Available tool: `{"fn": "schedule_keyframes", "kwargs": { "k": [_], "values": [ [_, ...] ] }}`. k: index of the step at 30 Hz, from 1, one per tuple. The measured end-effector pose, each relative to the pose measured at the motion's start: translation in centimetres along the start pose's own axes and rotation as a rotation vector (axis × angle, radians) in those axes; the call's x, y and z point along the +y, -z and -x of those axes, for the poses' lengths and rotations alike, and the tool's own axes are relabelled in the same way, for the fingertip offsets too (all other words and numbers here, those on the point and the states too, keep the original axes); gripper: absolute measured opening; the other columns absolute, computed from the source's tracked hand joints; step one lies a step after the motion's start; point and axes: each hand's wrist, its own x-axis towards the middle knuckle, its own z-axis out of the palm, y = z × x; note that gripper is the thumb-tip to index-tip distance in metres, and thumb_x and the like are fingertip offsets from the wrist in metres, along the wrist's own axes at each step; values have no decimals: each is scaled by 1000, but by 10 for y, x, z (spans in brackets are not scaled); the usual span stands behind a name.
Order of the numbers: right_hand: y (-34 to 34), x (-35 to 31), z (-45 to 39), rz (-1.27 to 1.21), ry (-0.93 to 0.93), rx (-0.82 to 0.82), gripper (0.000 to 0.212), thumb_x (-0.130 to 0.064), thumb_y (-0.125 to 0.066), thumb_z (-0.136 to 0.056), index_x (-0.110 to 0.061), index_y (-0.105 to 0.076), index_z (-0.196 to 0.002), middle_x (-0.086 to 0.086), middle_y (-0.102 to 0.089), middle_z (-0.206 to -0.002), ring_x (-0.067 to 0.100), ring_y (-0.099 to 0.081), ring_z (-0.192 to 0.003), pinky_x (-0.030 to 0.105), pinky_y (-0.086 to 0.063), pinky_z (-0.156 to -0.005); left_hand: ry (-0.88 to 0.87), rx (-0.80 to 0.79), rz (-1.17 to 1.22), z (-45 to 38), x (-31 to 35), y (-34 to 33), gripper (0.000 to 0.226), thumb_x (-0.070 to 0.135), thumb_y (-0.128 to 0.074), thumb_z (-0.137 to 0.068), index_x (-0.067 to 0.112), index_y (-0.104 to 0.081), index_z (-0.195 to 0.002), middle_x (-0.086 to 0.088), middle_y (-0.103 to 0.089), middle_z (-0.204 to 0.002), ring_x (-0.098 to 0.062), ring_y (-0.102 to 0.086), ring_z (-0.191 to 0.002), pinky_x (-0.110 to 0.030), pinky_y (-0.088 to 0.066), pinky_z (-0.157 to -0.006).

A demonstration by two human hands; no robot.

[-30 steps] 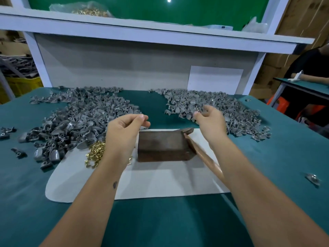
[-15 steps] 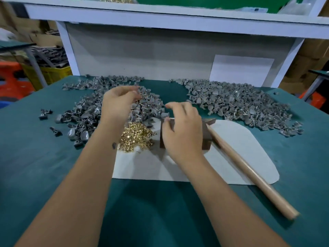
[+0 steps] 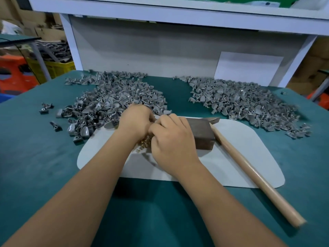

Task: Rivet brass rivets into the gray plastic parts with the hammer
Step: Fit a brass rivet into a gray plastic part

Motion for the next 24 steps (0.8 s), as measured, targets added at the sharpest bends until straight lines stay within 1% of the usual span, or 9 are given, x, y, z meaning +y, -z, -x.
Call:
{"fn": "schedule_keyframes", "kwargs": {
  "k": [2, 4, 6, 8, 10, 13, 18, 21, 24],
  "values": [
    [0, 5, 0, -17, -39, 0, 22, -10, -43, -73, -8, -64, -69, 9, -58, -74, 30, -52, -73, 40, -41, -70, 20, 28, 62, 2, 0, 0, 22, 8, -59, -75, 23, -61, -59, -7, -63, -65, -30, -53, -75, -32, -45, -62],
    [0, 7, 0, -45, -89, 14, 18, -7, -48, -73, -7, -66, -72, 8, -58, -76, 30, -52, -76, 41, -41, -71, 49, 72, 88, 3, -1, 2, 19, 12, -62, -82, 25, -75, -81, -5, -72, -81, -28, -60, -80, -31, -49, -66],
    [0, 8, -2, -88, -147, 54, 21, -7, -50, -72, -9, -68, -82, 7, -60, -80, 28, -53, -80, 38, -40, -73, 84, 166, 191, 5, 1, 6, 15, 18, -65, -90, 25, -77, -94, 0, -74, -91, -23, -64, -80, -31, -52, -69],
    [3, 12, -5, -122, -206, 101, 29, -9, -47, -75, -9, -67, -95, 7, -61, -88, 27, -54, -83, 38, -40, -74, 106, 250, 502, 7, 5, 14, 11, 18, -69, -90, 25, -76, -94, 4, -74, -92, -15, -64, -73, -29, -52, -68],
    [6, 21, -7, -178, -284, 163, 33, -6, -48, -76, -9, -64, -104, 6, -60, -93, 26, -55, -86, 41, -44, -76, 53, 246, 905, 12, 12, 22, 13, 11, -72, -87, 23, -75, -89, 7, -74, -86, -9, -66, -72, -25, -55, -70],
    [12, 38, -7, -323, -439, 218, 36, -2, -49, -81, -16, -59, -113, -3, -57, -96, 17, -56, -88, 41, -48, -78, -103, 188, 1206, 24, 23, 20, 20, -1, -72, -84, 19, -73, -85, 11, -75, -77, 0, -68, -75, -15, -54, -73],
    [21, 57, -9, -474, -486, 111, 37, -7, -56, -81, -32, -60, -108, -12, -61, -82, 4, -56, -75, 23, -49, -69, -193, 98, 1269, 34, 21, -3, 24, -9, -71, -79, 12, -70, -92, 8, -76, -82, -3, -70, -83, -14, -53, -77],
    [18, 56, -9, -499, -453, 43, 32, -6, -61, -79, -30, -66, -100, -11, -62, -79, 3, -56, -72, 12, -46, -67, -204, 77, 1290, 34, 16, -5, 31, -9, -71, -79, 14, -68, -99, 7, -76, -86, -5, -70, -87, -16, -53, -79],
    [12, 51, -9, -495, -451, 68, 27, -6, -65, -79, -27, -66, -95, -11, -62, -78, 3, -55, -72, 12, -47, -68, -198, 52, 1318, 34, 14, -4, 37, -6, -72, -80, 18, -67, -107, 4, -77, -89, -7, -71, -88, -18, -54, -80]
  ]
}}
